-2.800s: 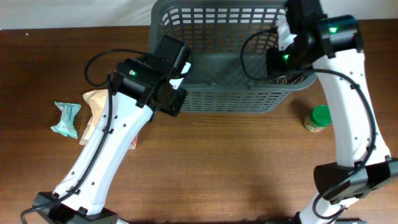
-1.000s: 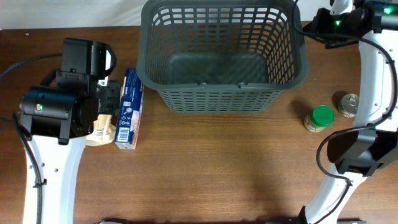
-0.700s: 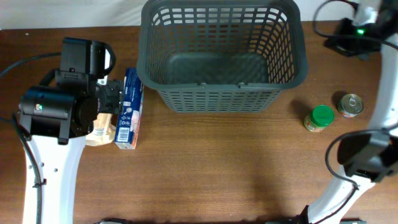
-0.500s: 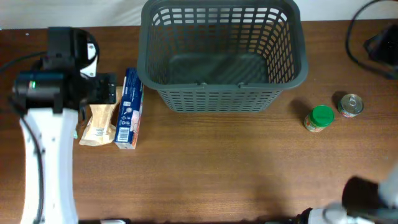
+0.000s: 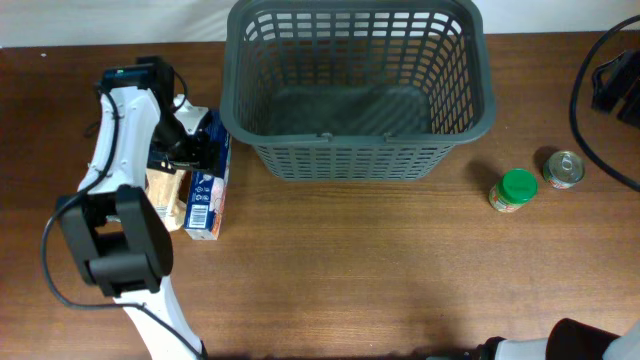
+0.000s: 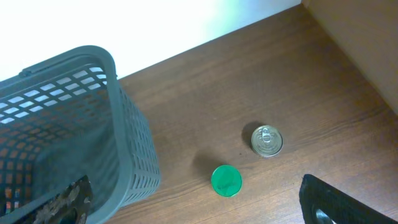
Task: Pack container
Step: 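Lift the blue box with the left gripper and drop it into the basket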
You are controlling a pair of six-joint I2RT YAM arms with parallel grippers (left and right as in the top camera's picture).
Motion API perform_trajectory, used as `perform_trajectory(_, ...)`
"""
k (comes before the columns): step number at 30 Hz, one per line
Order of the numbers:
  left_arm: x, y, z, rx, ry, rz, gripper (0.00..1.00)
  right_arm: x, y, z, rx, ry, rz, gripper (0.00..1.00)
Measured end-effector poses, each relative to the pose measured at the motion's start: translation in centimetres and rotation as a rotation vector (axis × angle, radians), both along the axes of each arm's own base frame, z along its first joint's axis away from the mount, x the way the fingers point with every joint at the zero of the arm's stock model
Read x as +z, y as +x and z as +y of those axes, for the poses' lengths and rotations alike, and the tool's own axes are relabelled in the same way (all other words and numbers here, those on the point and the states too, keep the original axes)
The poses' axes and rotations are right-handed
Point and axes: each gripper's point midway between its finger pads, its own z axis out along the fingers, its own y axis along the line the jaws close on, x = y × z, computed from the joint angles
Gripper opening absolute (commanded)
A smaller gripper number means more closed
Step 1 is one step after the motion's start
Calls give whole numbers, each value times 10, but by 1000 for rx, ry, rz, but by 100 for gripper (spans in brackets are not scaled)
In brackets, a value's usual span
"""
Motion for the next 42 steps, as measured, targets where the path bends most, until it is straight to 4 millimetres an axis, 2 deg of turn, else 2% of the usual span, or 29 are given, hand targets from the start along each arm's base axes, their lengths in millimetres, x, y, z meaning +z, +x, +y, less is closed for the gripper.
perform_trajectory(7, -38, -1, -5, -25, -7, 85, 82, -1, 1, -1, 0, 1, 4, 99)
perform_trajectory(11, -57, -3, -17, -66, 5, 130, 77, -2, 2, -1, -1, 2, 5, 99)
perform_trajectory(14, -67, -3, -26, -94, 14, 144, 64, -2, 2, -1, 0, 1, 5, 99)
perform_trajectory(15, -67, -3, -28, -112, 27, 146, 54, -2, 2, -1, 0, 1, 5, 99)
perform_trajectory(16, -67, -3, -29, -117, 35, 146, 27, -2, 2, -1, 0, 1, 5, 99)
perform_trajectory(17, -68, -2, -30, -130, 55, 147, 9, -2, 2, -1, -1, 2, 5, 99)
perform_trajectory(18, -69, -2, -30, -127, 63, 147, 2, -2, 2, -1, 0, 1, 5, 99)
perform_trajectory(25, -65, 1, -21, -84, 89, 152, 2, -2, 2, -1, 0, 1, 5, 99)
perform_trajectory(27, -61, 2, -13, -57, 91, 166, 2, -2, 2, -1, 0, 1, 5, 99)
perform_trajectory(29, -51, 11, 4, 7, 107, 171, 2, -2, 2, -1, 0, 2, 5, 99)
perform_trajectory(30, -39, 17, 12, 41, 115, 163, 2, -2, 2, -1, 0, 1, 4, 99)
perform_trajectory(32, -10, 44, 29, 99, 131, 60, 2, -2, 2, -1, 0, 1, 5, 99)
perform_trajectory(33, 15, 60, 36, 126, 139, -24, 2, -2, 2, -1, 0, 1, 5, 99)
perform_trajectory(34, 56, 83, 47, 154, 153, -171, 2, -2, 1, -1, -1, 2, 6, 99)
perform_trajectory(35, 81, 93, 50, 164, 160, -258, 2, -2, 2, -1, -1, 1, 5, 99)
perform_trajectory(36, 124, 107, 52, 173, 167, -403, 2, -2, 2, -1, -1, 1, 5, 99)
perform_trajectory(37, 147, 112, 50, 174, 164, -483, 2, -2, 2, -1, -1, 1, 5, 99)
perform_trajectory(38, 183, 120, 44, 166, 154, -613, 2, -2, 2, -1, -1, 1, 5, 99)
perform_trajectory(39, 221, 125, 34, 144, 144, -748, 2, -2, 2, -1, -1, 2, 6, 99)
perform_trajectory(42, 305, 126, -1, 42, 124, -1027, 2, -2, 2, -1, -1, 2, 6, 99)
